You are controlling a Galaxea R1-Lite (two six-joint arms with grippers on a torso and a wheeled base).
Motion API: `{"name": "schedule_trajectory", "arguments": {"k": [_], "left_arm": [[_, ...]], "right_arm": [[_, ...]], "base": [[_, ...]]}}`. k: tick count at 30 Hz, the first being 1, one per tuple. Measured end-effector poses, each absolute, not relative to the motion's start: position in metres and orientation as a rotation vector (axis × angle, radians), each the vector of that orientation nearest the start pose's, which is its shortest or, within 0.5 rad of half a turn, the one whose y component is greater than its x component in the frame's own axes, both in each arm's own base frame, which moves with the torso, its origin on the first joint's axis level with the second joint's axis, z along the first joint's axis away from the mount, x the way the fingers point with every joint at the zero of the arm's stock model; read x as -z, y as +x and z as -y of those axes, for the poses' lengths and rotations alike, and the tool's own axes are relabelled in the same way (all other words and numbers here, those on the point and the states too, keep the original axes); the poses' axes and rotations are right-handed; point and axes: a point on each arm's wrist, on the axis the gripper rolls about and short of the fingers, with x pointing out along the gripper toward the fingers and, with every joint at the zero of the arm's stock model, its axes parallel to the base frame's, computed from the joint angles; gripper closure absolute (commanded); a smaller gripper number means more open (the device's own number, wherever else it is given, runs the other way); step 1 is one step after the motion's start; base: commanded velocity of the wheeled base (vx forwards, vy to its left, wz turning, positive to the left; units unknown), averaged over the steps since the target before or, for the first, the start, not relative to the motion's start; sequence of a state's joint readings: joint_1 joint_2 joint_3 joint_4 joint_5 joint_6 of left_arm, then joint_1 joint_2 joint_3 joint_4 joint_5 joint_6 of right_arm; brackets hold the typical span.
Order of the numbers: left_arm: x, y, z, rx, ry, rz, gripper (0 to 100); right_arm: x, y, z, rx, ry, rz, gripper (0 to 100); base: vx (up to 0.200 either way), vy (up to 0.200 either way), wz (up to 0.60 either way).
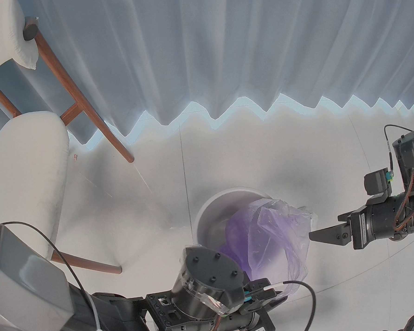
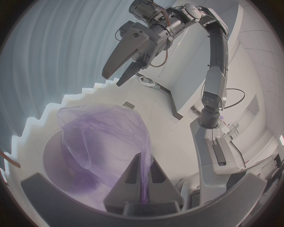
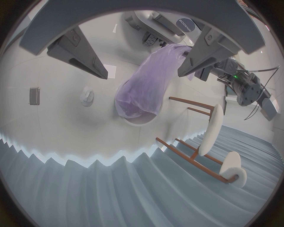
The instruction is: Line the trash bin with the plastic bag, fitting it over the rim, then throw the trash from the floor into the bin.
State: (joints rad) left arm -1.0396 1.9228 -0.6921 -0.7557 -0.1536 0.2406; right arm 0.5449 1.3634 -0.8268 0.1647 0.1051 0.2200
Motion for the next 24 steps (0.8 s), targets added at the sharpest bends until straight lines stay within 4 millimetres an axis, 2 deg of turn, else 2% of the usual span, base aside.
{"name": "schedule_trajectory", "arguments": {"k": [10,24], "left_arm": [[-0.093,0.161,0.282,1.224,0.427,-0.319,100],[-0.092,0.161,0.281,1.224,0.429,-0.322,100]], "right_arm": [[-0.198,0.19,-0.128,-0.579,0.01,-0.755,0],[-0.188,0.201,-0.147,-0.598,-0.034,-0.757,0]], "base": [[0.0,0.0,0.0],[0.0,0.0,0.0]]}}
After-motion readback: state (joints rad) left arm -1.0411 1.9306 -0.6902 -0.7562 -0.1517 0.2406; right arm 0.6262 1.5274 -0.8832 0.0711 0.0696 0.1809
